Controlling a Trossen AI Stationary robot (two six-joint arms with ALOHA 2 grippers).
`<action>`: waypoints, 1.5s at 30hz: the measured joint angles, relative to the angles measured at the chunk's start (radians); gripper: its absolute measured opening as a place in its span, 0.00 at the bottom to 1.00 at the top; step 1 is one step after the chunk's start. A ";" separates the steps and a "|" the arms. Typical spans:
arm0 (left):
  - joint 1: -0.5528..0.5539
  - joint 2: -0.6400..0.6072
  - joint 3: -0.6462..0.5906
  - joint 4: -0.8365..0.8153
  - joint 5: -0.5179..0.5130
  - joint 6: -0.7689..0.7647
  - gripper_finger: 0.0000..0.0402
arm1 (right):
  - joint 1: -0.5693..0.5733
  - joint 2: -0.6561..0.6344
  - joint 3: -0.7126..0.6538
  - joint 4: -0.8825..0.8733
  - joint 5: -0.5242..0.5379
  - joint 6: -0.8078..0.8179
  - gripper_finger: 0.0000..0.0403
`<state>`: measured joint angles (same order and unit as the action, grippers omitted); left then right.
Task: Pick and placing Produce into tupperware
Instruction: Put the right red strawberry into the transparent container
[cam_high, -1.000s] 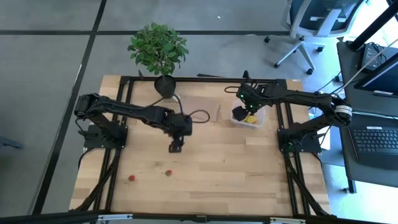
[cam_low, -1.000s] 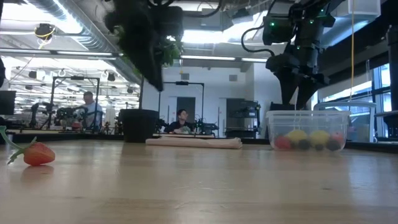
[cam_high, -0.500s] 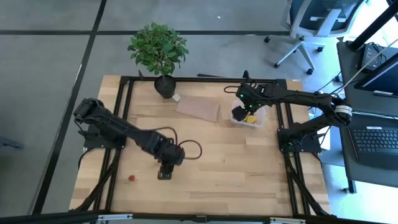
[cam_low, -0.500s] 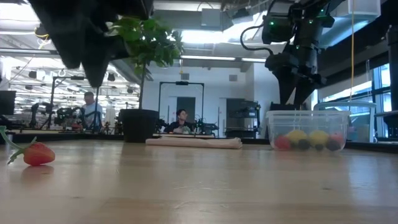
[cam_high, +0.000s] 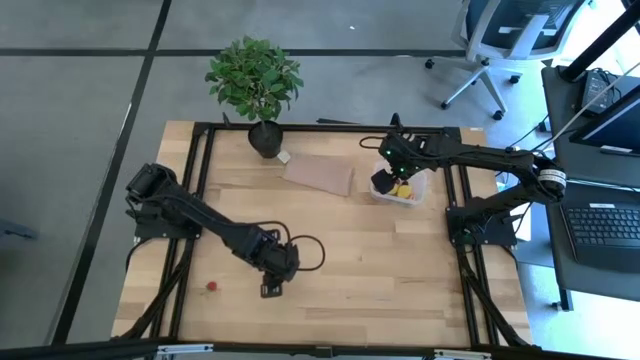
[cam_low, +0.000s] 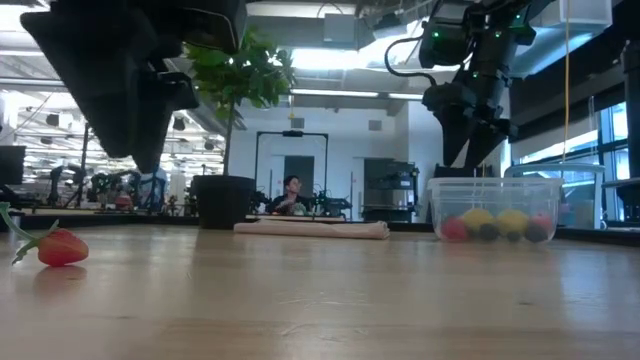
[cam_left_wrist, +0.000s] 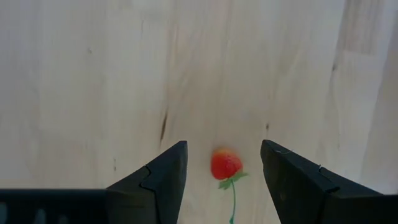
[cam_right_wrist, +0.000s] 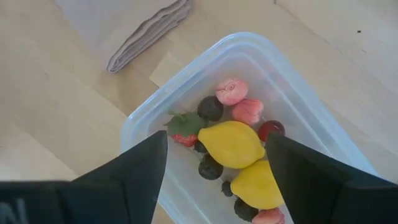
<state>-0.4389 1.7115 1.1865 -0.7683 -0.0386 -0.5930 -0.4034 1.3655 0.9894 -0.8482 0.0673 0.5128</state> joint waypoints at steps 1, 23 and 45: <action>0.000 0.000 -0.005 0.004 0.002 0.000 0.49 | 0.000 0.000 0.000 0.000 0.000 -0.002 0.68; -0.048 0.040 -0.101 0.065 0.069 -0.034 0.44 | 0.000 0.000 0.000 0.000 0.001 -0.026 0.68; -0.040 0.101 -0.101 0.120 0.026 -0.033 0.24 | 0.000 0.000 0.000 -0.001 0.002 -0.050 0.68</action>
<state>-0.4788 1.8130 1.0855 -0.6487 -0.0128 -0.6264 -0.4034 1.3655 0.9891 -0.8494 0.0689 0.4629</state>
